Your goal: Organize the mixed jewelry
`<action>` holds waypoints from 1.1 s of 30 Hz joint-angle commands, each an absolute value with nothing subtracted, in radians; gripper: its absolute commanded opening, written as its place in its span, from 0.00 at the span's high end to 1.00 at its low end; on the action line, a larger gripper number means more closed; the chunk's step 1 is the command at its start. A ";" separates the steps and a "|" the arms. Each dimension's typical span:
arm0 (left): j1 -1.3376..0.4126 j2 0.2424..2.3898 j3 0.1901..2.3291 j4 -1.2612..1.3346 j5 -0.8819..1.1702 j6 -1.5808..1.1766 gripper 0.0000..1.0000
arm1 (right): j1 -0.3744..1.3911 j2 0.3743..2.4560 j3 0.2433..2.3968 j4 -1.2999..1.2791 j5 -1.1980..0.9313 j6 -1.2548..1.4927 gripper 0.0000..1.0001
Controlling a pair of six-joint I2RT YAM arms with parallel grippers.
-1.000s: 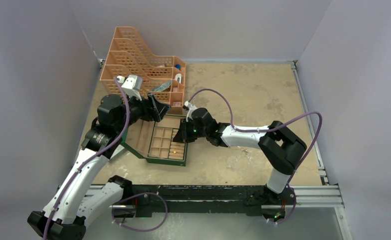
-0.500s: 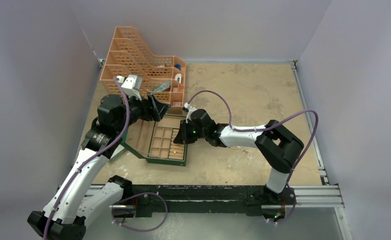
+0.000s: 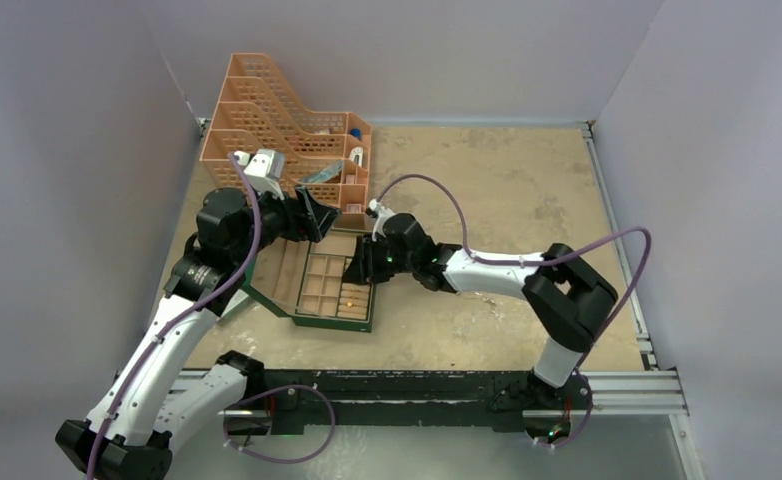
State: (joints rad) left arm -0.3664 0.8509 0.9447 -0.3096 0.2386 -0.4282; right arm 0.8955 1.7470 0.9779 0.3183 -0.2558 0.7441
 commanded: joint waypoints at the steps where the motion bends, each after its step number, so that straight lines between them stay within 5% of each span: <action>1: -0.360 0.844 0.995 -0.289 0.233 -0.438 0.25 | 0.887 1.613 1.013 0.322 -0.200 0.746 0.54; 9: -0.360 0.840 0.998 -0.293 0.231 -0.439 0.25 | 0.744 1.425 0.959 0.096 0.211 0.769 0.40; 17: -0.360 0.830 0.966 -0.288 0.233 -0.437 0.25 | 0.479 1.379 0.931 -0.274 0.593 0.887 0.40; 33: -0.360 0.838 0.941 -0.293 0.212 -0.415 0.25 | 0.183 1.374 0.710 -0.291 0.590 1.054 0.57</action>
State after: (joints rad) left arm -0.3664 0.8425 0.9497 -0.3233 0.2272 -0.4267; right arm 0.1951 1.3609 0.7177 -0.2928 0.5617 0.9722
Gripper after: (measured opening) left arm 0.754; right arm 0.447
